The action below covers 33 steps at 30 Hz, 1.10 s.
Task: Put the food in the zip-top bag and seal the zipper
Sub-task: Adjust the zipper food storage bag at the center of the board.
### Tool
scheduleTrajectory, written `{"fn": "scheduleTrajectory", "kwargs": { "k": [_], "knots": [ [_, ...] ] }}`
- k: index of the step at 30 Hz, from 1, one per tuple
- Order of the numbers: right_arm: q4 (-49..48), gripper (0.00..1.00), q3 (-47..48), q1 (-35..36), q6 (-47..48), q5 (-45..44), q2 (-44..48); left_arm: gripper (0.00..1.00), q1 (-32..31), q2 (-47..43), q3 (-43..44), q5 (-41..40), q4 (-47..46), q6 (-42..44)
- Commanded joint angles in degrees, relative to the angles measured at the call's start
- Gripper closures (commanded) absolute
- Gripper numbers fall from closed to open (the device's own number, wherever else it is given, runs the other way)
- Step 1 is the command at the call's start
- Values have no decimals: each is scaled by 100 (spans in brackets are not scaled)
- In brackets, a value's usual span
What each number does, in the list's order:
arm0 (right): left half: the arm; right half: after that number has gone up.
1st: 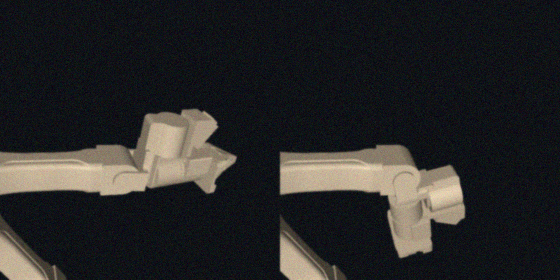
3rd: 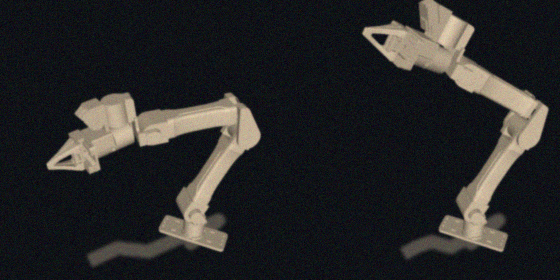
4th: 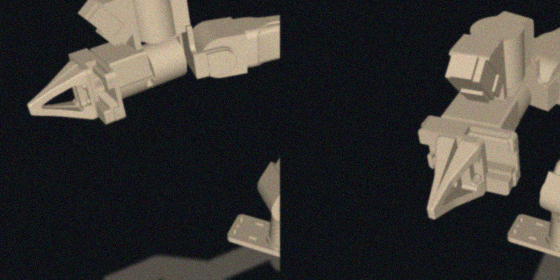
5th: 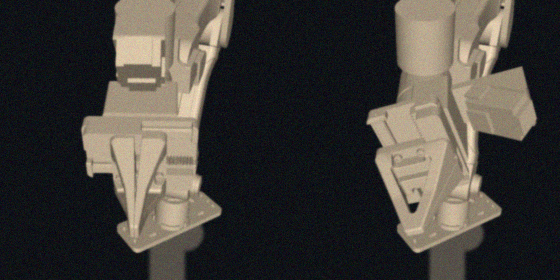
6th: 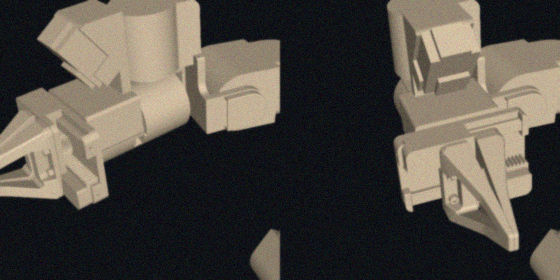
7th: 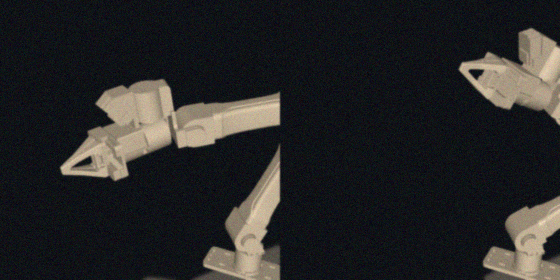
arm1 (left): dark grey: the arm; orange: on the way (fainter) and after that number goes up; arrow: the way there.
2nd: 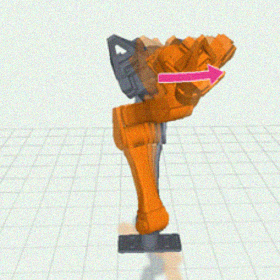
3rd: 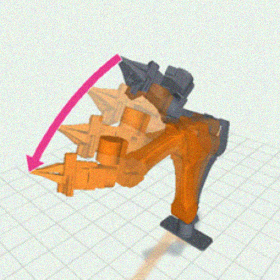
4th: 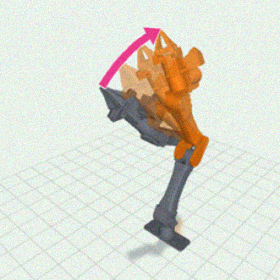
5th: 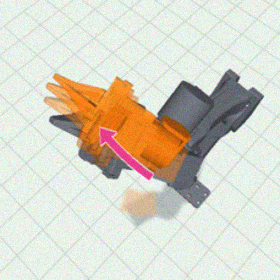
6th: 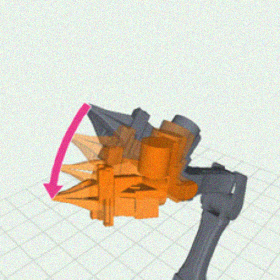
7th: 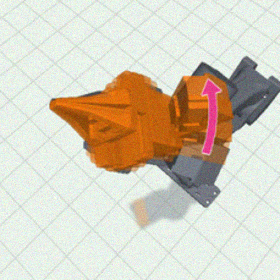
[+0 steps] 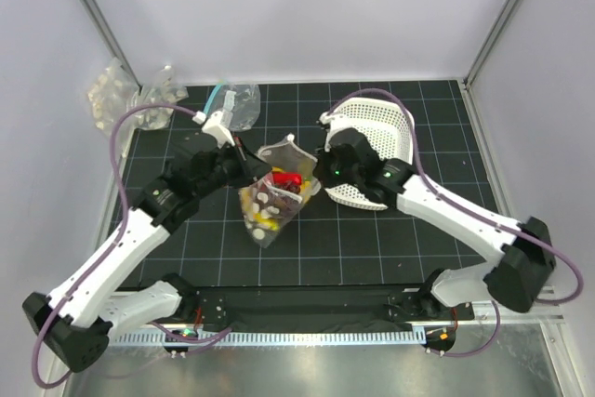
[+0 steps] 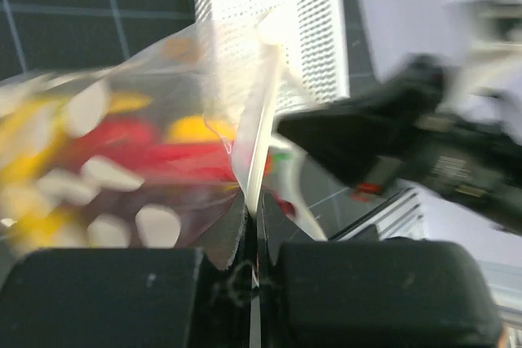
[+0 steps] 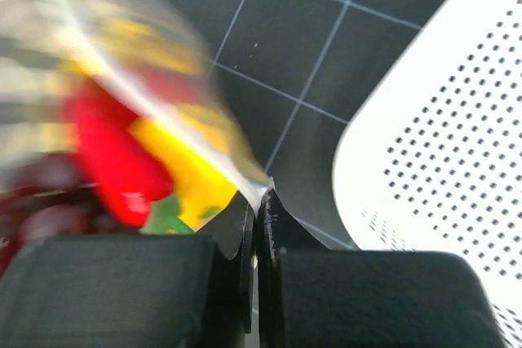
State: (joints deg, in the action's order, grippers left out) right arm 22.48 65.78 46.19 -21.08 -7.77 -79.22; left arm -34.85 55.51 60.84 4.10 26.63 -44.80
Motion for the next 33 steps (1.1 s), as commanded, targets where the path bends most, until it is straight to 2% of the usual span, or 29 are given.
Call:
{"fn": "scheduleTrajectory", "kwargs": {
  "k": [1,6,12,14,15,17,18,21,30,32,33],
  "knots": [
    [-735,99,-240,-40,122,81,977,98,-22,494,-300,-32,-519,50],
    [-938,99,-382,-40,131,583,909,97,-13,646,-344,-14,-624,164],
    [-1263,99,-513,-32,69,1146,688,91,-22,365,-661,-6,-949,208],
    [-1578,99,-697,-23,52,1277,802,84,-13,242,-740,-14,-1037,226],
    [-1693,99,-768,-31,8,1321,838,75,-22,207,-766,-6,-1063,226],
    [-1878,99,-864,-32,-36,1444,926,65,-22,154,-854,195,-1203,296],
    [-1914,99,-874,-23,-63,1558,935,54,-30,119,-880,353,-1265,348],
    [-1940,99,-874,-23,-98,1629,935,44,-101,144,-960,583,-1459,463],
    [-1879,98,-839,-32,-89,1629,821,42,-189,514,-907,373,-1468,577],
    [-1888,98,-839,-32,-89,1708,803,44,-189,557,-898,180,-1442,595],
    [-1905,99,-839,-32,-80,1770,794,53,-189,584,-898,83,-1415,621]
  ]
}}
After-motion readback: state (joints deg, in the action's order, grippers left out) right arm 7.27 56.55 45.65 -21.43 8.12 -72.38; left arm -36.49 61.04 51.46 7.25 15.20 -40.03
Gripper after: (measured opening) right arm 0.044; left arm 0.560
